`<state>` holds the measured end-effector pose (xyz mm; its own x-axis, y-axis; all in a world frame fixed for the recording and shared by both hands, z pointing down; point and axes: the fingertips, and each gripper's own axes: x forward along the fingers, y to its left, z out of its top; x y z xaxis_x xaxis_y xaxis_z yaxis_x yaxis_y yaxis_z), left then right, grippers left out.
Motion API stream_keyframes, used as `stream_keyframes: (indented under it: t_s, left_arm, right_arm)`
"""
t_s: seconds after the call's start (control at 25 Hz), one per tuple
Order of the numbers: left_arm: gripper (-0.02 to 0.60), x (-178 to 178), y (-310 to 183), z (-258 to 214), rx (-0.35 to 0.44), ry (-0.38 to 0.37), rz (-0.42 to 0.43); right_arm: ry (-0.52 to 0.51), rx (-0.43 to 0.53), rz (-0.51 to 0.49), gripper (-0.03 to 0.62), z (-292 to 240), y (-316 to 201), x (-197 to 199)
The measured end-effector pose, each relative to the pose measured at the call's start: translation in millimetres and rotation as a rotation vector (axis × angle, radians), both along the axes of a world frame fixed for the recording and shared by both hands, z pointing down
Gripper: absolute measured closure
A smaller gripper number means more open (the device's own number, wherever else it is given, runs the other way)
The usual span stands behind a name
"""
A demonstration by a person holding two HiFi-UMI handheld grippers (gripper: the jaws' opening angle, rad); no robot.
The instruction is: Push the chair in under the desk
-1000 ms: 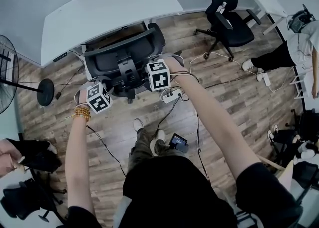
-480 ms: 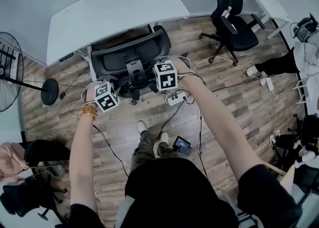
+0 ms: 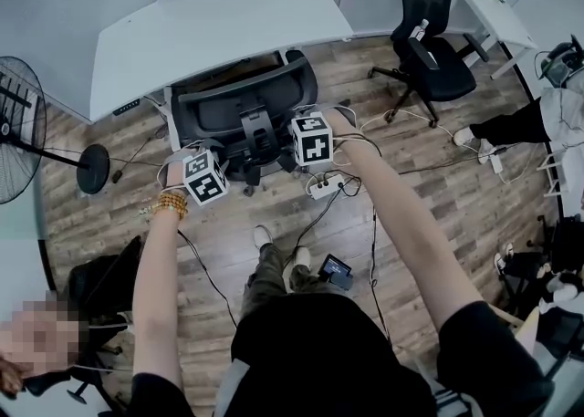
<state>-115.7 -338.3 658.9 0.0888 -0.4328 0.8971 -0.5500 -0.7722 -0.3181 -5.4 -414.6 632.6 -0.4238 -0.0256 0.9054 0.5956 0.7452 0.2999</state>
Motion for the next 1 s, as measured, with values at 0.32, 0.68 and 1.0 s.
stream_keyframes:
  t_s: [0.32,0.68,1.0]
  left_arm:
    - [0.476,-8.1,-11.3,0.4,-0.001,-0.002,-0.005]
    - [0.477,-24.4,-24.0,3.8,-0.004,-0.006,-0.004]
    - [0.477,-45.9,-39.3,3.9,0.011,-0.016,0.011]
  right_arm:
    - [0.009,0.002,0.0,0.482,2.0,-12.2,-9.1]
    - [0.021,-0.003,0.002,0.484,2.9,-23.6,-23.7]
    - [0.029,-0.006,0.01,0.484,3.6,-37.2,-43.6]
